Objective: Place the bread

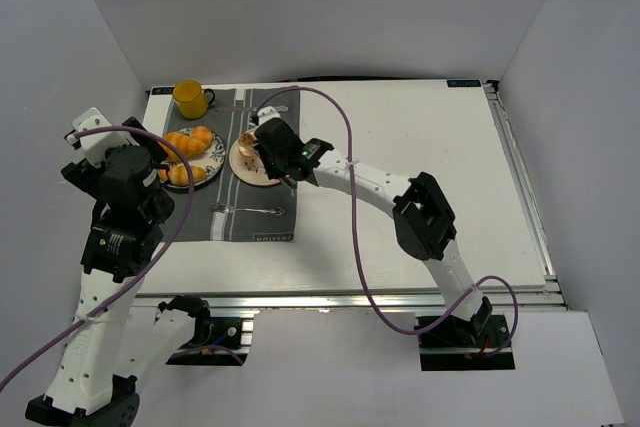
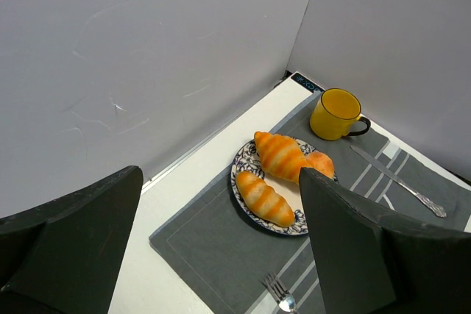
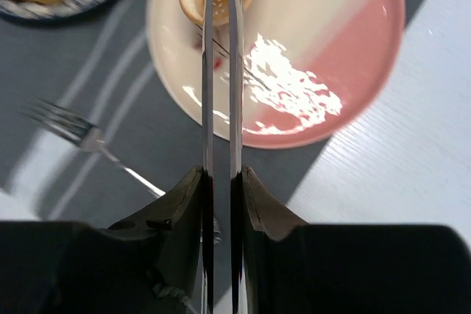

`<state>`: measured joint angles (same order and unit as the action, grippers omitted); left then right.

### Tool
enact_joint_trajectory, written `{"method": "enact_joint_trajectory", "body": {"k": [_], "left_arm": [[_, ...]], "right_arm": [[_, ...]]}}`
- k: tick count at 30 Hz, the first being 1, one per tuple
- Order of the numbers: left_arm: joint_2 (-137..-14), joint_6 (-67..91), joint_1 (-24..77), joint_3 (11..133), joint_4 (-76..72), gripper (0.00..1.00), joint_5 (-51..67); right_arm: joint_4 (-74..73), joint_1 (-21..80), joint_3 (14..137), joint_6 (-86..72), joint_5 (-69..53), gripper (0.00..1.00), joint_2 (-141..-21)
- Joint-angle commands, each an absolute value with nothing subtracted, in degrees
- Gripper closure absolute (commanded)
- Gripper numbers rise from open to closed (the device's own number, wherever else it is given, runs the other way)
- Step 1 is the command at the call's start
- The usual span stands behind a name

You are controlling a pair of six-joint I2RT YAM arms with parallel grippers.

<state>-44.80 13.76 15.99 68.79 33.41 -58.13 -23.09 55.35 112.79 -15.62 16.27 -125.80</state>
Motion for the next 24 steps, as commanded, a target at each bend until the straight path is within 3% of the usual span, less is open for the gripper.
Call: {"method": "enact_joint_trajectory", "body": {"k": [1,10,14,19,20,24], "left_arm": [[-44.47,13.27,16.35,68.82,33.22,0.02,-59.15],[-44.38,13.01,16.52,68.55,33.14,0.02,-59.5],[-44.47,13.01,16.44,68.38,33.05,0.02,-59.68],[-44.56,12.92,16.61,68.2,32.96,0.02,-59.77],[-44.56,12.92,16.61,68.2,32.96,0.02,-59.85],[-44.47,12.92,16.61,68.2,32.96,0.02,-59.85]], "right_arm": [[-22.86,54.23,109.52,-14.15,21.97,0.74,-121.73],[-21.89,52.65,106.44,-14.85,23.12,0.71,-121.55],[-21.1,52.73,105.3,-15.12,22.59,0.59,-120.24],[-19.6,52.73,102.75,-15.38,21.45,0.52,-117.69],[-19.69,52.73,102.74,-15.47,21.45,0.46,-117.25],[-20.57,52.73,102.4,-16.0,21.44,0.46,-116.02]]}}
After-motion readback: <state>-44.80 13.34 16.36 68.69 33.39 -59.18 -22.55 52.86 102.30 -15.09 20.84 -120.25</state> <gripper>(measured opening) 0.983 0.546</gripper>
